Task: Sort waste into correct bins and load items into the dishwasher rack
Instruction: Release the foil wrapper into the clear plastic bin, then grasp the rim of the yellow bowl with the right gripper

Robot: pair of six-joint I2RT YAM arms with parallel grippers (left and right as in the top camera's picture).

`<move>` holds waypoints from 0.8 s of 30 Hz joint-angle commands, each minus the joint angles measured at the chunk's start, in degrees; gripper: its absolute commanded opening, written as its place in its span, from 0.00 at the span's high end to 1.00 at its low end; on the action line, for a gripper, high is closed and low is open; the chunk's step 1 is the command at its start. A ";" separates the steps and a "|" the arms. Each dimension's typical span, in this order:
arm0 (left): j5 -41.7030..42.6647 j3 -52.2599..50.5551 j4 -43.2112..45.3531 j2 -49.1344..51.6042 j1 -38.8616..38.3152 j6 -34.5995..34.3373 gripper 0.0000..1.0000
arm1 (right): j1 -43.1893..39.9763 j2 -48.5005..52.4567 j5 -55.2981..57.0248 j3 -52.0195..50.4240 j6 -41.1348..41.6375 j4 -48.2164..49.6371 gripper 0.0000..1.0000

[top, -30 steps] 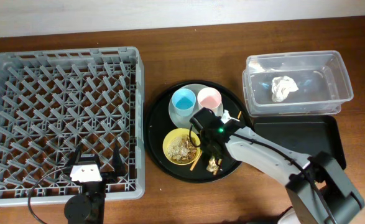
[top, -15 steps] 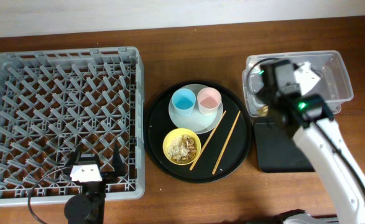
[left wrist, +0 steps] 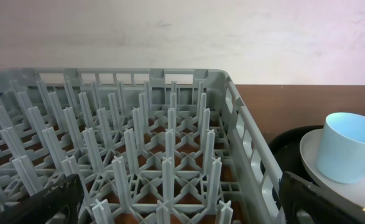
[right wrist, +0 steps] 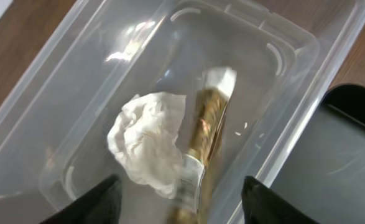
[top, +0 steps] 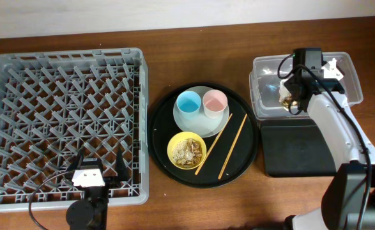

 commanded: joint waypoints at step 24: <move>0.61 -0.24 -0.07 -0.24 -0.26 0.85 0.01 | 49.00 -12.39 -27.08 3.85 -26.73 -23.96 0.49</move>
